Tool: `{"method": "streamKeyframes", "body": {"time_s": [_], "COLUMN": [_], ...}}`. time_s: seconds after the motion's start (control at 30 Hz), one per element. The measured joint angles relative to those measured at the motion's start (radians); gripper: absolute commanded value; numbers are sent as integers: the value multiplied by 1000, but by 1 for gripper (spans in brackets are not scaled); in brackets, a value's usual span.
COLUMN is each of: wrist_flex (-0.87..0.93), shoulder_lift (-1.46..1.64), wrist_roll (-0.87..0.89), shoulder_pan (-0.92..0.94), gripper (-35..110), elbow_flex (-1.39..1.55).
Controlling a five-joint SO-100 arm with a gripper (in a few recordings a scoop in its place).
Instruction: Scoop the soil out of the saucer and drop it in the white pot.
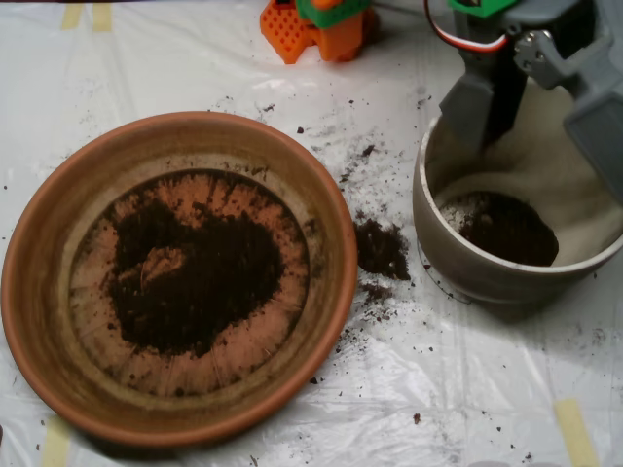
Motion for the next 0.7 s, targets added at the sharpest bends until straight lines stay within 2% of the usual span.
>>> {"method": "streamKeyframes", "body": {"time_s": [0.37, 0.7], "wrist_flex": [-106, -221], "shoulder_lift": [201, 316], "wrist_roll": [106, 181], "shoulder_pan": [144, 445], "gripper": [46, 49], "elbow_flex": [67, 290]}}
